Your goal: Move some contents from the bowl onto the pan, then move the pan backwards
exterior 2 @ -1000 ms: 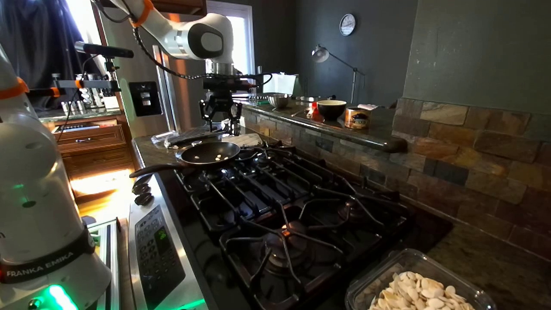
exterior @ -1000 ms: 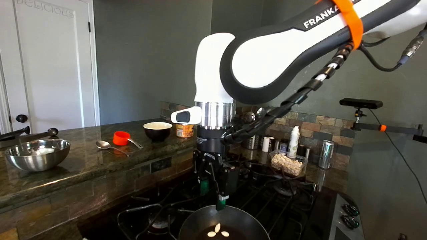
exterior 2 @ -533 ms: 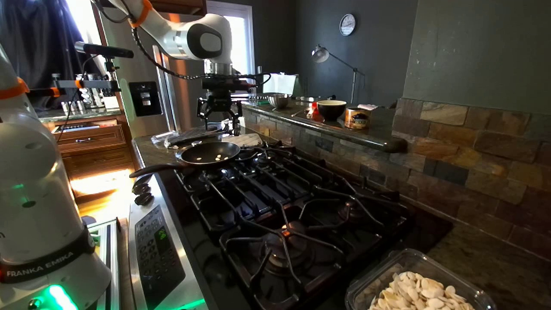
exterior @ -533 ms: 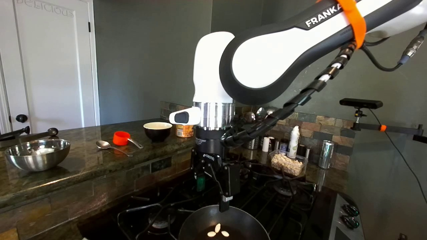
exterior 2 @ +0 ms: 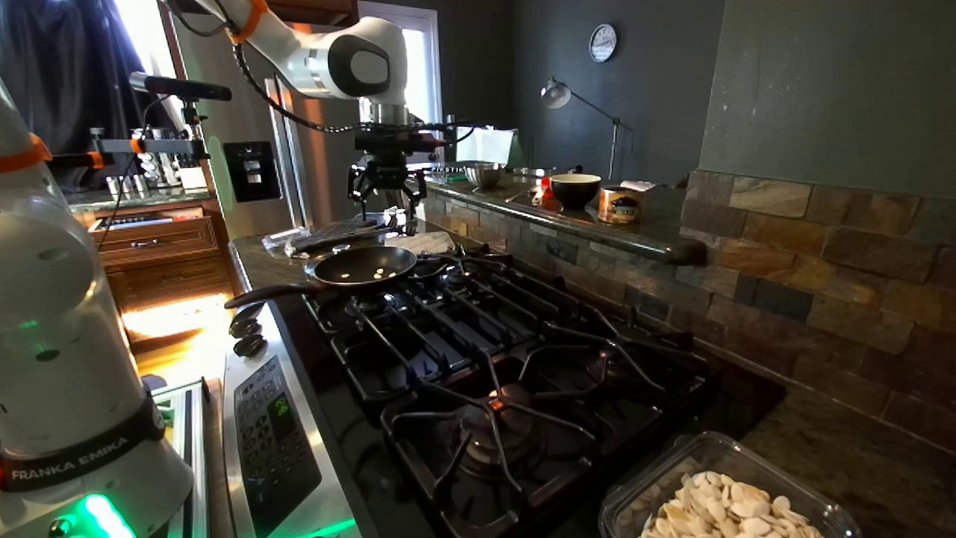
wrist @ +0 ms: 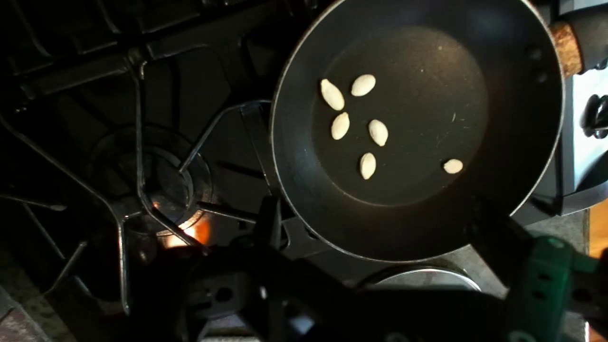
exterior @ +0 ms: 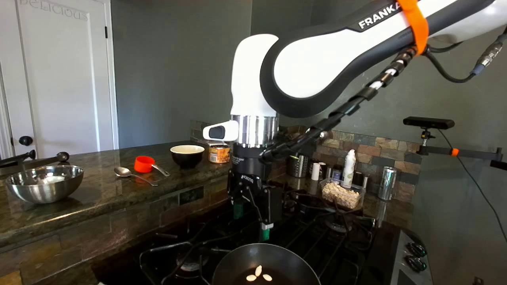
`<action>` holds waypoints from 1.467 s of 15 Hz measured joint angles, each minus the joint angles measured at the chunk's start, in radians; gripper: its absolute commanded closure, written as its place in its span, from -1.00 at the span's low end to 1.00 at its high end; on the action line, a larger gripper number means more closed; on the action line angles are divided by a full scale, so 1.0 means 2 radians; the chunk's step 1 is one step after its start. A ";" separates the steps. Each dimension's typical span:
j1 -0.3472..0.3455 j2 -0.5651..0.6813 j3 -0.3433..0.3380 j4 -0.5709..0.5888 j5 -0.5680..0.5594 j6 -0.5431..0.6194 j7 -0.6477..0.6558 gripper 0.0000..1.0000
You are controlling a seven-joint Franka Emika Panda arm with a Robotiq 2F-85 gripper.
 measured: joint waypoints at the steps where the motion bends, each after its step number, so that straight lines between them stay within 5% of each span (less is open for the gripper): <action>1: -0.004 -0.003 -0.001 0.003 0.000 -0.001 0.005 -1.00; 14: -0.013 -0.091 -0.001 0.090 0.001 -0.216 0.066 -1.00; 22: -0.010 -0.089 0.007 0.108 -0.001 -0.237 0.082 -1.00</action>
